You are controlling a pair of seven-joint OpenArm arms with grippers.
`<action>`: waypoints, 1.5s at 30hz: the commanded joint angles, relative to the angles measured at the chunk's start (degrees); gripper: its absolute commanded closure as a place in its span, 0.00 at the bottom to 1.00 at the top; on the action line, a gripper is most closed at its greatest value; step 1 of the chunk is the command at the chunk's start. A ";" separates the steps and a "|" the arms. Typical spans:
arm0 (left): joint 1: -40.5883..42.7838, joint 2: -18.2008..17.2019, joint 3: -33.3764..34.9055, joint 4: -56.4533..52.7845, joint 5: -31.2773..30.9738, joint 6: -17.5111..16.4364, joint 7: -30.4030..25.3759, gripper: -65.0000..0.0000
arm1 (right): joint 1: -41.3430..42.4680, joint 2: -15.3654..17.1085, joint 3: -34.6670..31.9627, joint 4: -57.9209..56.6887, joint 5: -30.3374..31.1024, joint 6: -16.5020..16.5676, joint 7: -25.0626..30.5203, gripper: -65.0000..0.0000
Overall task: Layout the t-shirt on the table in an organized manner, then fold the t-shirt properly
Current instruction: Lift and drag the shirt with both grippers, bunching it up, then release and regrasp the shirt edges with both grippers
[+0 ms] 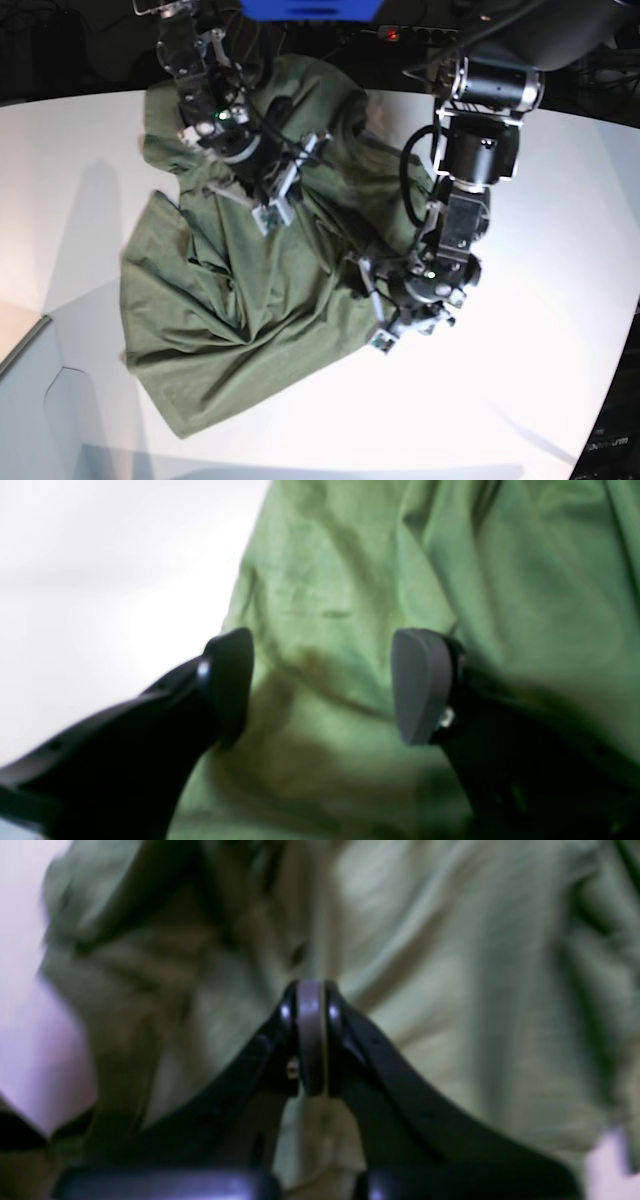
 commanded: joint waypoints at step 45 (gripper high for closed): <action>40.93 2.48 4.73 56.25 0.05 -0.42 -1.00 0.36 | 29.05 14.46 13.48 -33.89 0.56 -0.23 16.08 1.00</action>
